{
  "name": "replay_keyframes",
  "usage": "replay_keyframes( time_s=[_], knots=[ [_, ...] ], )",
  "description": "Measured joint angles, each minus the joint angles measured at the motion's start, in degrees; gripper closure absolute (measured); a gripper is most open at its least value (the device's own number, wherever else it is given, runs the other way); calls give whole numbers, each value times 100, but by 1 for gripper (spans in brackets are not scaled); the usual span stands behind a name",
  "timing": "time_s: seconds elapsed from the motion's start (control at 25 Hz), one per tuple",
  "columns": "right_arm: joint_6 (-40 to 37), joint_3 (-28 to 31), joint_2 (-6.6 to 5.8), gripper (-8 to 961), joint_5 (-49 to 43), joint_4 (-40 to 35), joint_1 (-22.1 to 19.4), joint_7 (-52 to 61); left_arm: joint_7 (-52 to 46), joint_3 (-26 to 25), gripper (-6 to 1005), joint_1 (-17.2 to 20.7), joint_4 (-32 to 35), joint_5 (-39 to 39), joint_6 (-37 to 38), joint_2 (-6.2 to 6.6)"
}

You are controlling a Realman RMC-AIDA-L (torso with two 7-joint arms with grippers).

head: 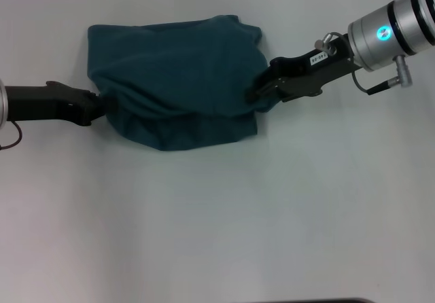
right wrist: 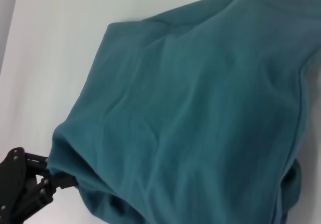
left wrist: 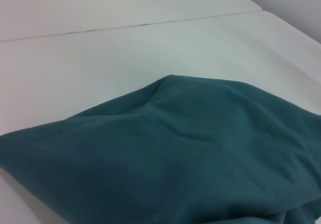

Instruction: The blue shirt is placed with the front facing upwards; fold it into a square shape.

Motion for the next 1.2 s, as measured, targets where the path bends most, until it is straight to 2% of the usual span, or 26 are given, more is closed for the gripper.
replay_keyframes(
  time_s=[0.08,0.28,0.52,0.72,1.0,1.2],
  knots=[
    [-26,-1,-19,449,-1,-4,-13,16,-1,-1,974,0,1,17,-2,-1],
    [-81,-5,-44,690,-1,-49,-44,58,-3,-1,974,18,4,31,-16,-1],
    [-125,-5,-63,841,-1,-50,-49,42,50,9,975,88,7,39,-29,42],
    [-272,-10,-97,892,-3,-59,-45,22,247,38,974,194,7,55,-31,71],
    [-328,-14,-176,861,-12,-59,-57,52,449,0,974,346,6,57,-166,119],
    [-311,-14,-175,840,-70,-59,-15,47,640,0,975,465,7,38,-256,72]
  ],
)
